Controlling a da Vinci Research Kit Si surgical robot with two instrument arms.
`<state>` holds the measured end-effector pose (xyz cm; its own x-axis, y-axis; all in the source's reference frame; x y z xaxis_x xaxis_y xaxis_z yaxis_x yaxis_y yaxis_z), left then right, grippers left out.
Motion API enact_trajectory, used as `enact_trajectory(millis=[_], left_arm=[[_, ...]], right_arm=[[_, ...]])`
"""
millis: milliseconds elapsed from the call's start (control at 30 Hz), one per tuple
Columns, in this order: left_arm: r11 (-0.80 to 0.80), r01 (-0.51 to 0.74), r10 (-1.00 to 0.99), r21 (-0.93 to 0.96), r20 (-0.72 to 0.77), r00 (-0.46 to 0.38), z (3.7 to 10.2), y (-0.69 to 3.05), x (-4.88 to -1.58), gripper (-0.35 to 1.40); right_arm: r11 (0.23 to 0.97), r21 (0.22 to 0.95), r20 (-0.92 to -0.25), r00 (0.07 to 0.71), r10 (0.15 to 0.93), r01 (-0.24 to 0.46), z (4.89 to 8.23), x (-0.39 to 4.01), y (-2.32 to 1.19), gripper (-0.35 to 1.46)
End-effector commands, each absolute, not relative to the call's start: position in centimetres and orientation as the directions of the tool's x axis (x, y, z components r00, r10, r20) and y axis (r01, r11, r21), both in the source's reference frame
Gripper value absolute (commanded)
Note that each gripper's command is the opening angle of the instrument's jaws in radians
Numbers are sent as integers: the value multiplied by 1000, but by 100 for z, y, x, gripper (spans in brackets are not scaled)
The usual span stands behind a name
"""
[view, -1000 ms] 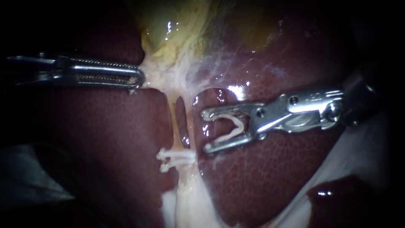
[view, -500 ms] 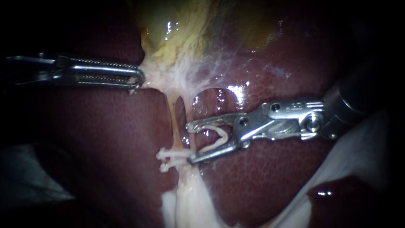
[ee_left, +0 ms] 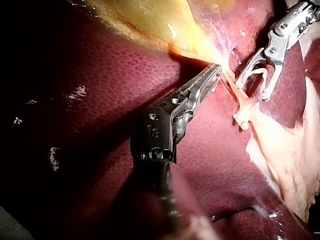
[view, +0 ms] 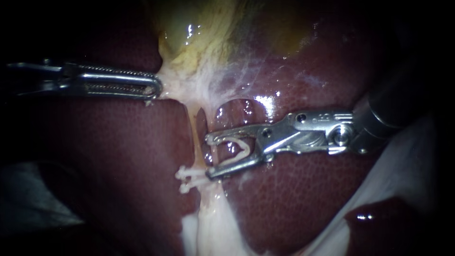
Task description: Clipping third clip left tube
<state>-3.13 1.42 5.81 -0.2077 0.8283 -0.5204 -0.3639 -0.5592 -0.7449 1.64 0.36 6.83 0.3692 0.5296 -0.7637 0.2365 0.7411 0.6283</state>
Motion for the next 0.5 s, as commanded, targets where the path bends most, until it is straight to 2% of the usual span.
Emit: enact_trajectory(millis=[33,200,500], left_arm=[[-559,-364,828,-745,-520,-208,581,142,-313,-35],[-559,-364,828,-745,-520,-208,581,142,-313,-35],[-559,-365,828,-745,-520,-208,581,143,-314,-35]], right_arm=[[741,627,-765,368,529,239,686,163,37,46],[731,637,-759,364,540,244,694,162,40,46],[693,656,-754,316,576,301,692,166,38,46]])
